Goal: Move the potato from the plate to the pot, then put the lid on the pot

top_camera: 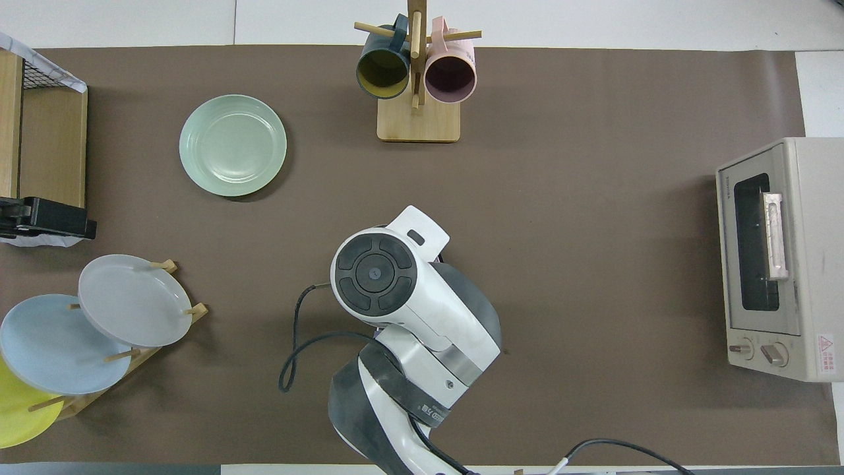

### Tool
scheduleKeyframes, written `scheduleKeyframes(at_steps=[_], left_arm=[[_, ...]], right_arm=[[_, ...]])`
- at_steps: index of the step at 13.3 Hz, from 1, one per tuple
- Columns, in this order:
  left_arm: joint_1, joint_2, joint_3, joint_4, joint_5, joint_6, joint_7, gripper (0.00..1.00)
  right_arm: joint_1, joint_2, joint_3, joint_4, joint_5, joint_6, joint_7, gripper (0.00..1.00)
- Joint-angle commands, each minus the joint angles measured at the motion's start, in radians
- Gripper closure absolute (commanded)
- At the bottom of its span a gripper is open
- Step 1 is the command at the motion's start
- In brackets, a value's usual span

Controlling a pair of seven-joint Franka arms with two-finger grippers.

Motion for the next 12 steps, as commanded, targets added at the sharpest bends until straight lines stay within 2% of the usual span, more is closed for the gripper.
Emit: scheduleKeyframes(at_steps=[1, 6, 12], left_arm=[[0.037, 0.041, -0.022, 0.089, 0.044, -0.023, 0.013, 0.00], [0.050, 0.038, -0.051, 0.037, 0.033, 0.024, 0.013, 0.00], [0.038, 0.021, -0.047, 0.011, 0.033, 0.024, -0.001, 0.00]], right_arm=[[0.000, -0.026, 0.001, -0.045, -0.027, 0.031, 0.015, 1.00], [0.019, -0.017, 0.001, -0.064, -0.083, 0.048, 0.009, 1.00], [0.015, -0.008, 0.001, -0.056, -0.074, 0.060, 0.018, 1.00]])
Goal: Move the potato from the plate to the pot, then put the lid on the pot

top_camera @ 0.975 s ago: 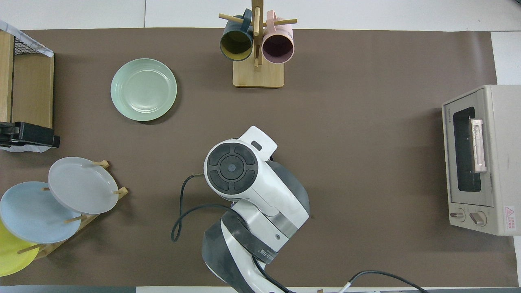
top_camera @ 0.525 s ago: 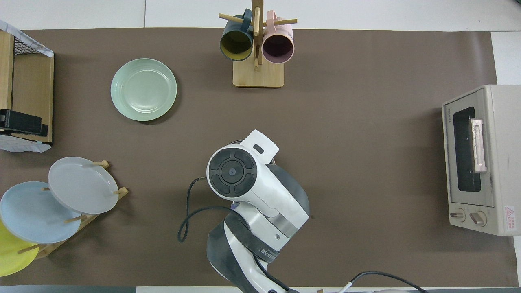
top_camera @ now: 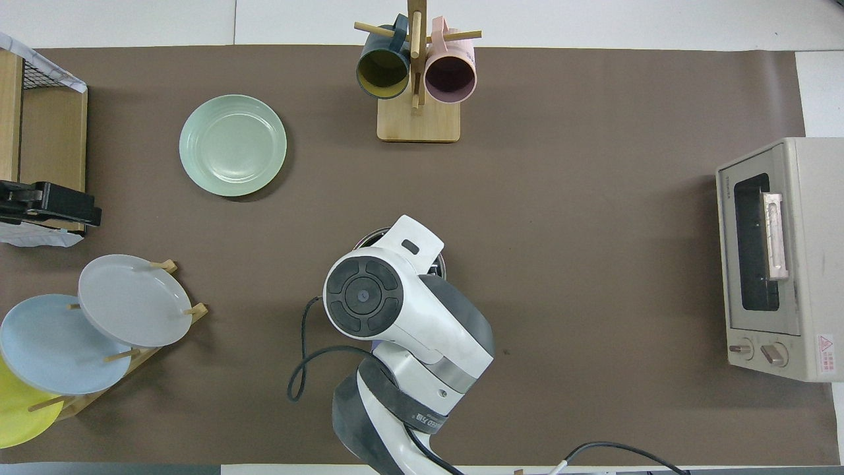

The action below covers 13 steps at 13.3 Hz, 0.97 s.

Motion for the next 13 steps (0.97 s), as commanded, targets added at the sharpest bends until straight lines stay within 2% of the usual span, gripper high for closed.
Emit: scheduleKeyframes(at_steps=[1, 7, 9, 10, 12, 13], left_arm=[[0.005, -0.020, -0.001, -0.021, 0.016, 0.017, 0.000, 0.00], [0.017, -0.006, -0.002, -0.010, 0.016, -0.043, 0.004, 0.00], [0.020, -0.006, -0.002, -0.009, 0.016, -0.042, 0.013, 0.00], [0.019, -0.009, 0.002, -0.007, 0.016, -0.036, 0.013, 0.00], [0.009, -0.023, -0.002, -0.012, 0.016, -0.028, 0.004, 0.00], [0.014, -0.026, -0.002, -0.012, 0.016, -0.026, 0.006, 0.00]], right_arm=[[-0.004, -0.007, 0.002, -0.019, 0.000, 0.021, 0.018, 1.00], [-0.007, -0.007, 0.000, -0.020, -0.002, 0.021, 0.012, 1.00], [-0.007, -0.007, 0.002, -0.020, 0.000, 0.021, 0.008, 0.68], [-0.010, -0.007, 0.000, -0.020, 0.000, 0.021, 0.006, 0.61], [-0.015, -0.007, 0.000, -0.020, 0.000, 0.021, 0.006, 0.28], [-0.015, -0.007, 0.000, -0.020, 0.000, 0.021, 0.006, 0.00]])
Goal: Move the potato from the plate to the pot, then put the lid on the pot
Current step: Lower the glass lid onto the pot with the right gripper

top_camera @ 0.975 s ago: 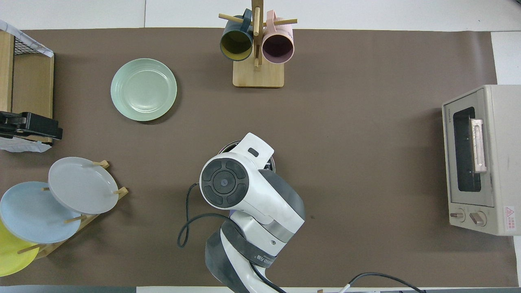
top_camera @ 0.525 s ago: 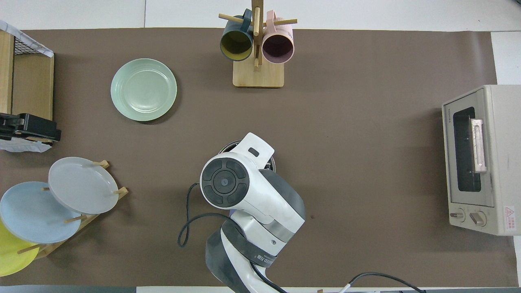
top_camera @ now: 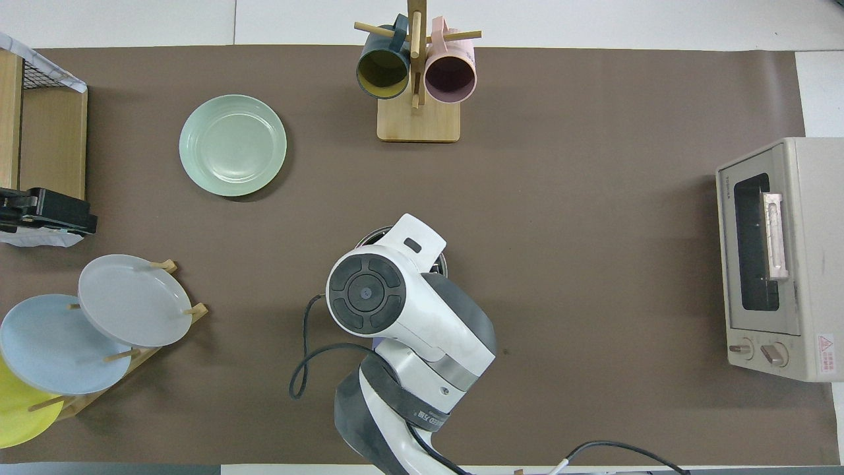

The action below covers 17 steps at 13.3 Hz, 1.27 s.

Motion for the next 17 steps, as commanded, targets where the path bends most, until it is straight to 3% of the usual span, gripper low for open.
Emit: scheduleKeyframes(at_steps=[1, 8, 11, 14, 15, 17], left_arm=[[0.013, -0.028, -0.008, -0.012, 0.016, 0.003, 0.004, 0.00], [0.016, -0.053, -0.008, -0.018, 0.016, 0.003, -0.025, 0.00], [0.013, 0.011, 0.000, 0.000, 0.016, -0.014, -0.025, 0.00], [0.022, 0.178, -0.001, 0.228, 0.010, -0.106, -0.025, 0.00], [0.022, 0.195, -0.001, 0.255, 0.010, -0.111, -0.025, 0.00], [0.015, 0.160, -0.003, 0.250, 0.012, -0.093, -0.031, 0.00]], right_arm=[[-0.010, -0.007, 0.003, -0.016, -0.001, 0.020, 0.006, 0.00], [-0.038, -0.016, 0.000, 0.012, -0.001, -0.006, 0.003, 0.00], [-0.072, -0.018, 0.001, 0.085, 0.001, -0.106, -0.015, 0.00], [-0.136, -0.024, 0.001, 0.163, 0.012, -0.201, -0.129, 0.00], [-0.186, -0.026, 0.001, 0.203, 0.012, -0.256, -0.193, 0.00], [-0.277, -0.039, 0.001, 0.280, 0.031, -0.374, -0.349, 0.00]])
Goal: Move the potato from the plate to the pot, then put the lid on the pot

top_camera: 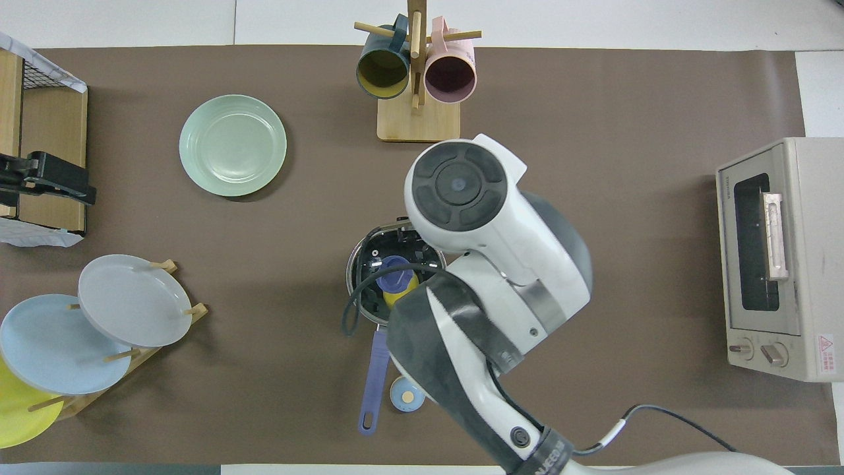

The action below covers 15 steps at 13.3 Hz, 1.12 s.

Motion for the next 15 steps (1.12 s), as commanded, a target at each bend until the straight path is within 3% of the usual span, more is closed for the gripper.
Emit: scheduleKeyframes(at_steps=[1, 3, 8, 12, 15], left_arm=[[0.001, -0.026, -0.008, 0.024, 0.012, -0.027, -0.018, 0.00], [0.006, -0.092, -0.009, -0.069, 0.012, -0.017, -0.017, 0.00], [0.000, -0.138, -0.008, -0.134, 0.012, -0.012, -0.017, 0.00], [0.000, -0.178, -0.008, -0.178, 0.013, 0.005, -0.012, 0.00], [0.001, -0.178, -0.008, -0.172, 0.013, 0.005, -0.012, 0.00]], right_arm=[[-0.134, -0.022, 0.010, 0.088, 0.045, -0.133, -0.201, 0.00], [-0.235, -0.077, 0.010, 0.089, 0.044, -0.205, -0.354, 0.00], [-0.266, -0.281, -0.074, -0.055, -0.010, -0.317, -0.406, 0.00], [-0.354, -0.313, -0.076, -0.072, -0.005, -0.353, -0.412, 0.00], [-0.406, -0.309, -0.079, -0.085, 0.038, -0.293, -0.482, 0.00]])
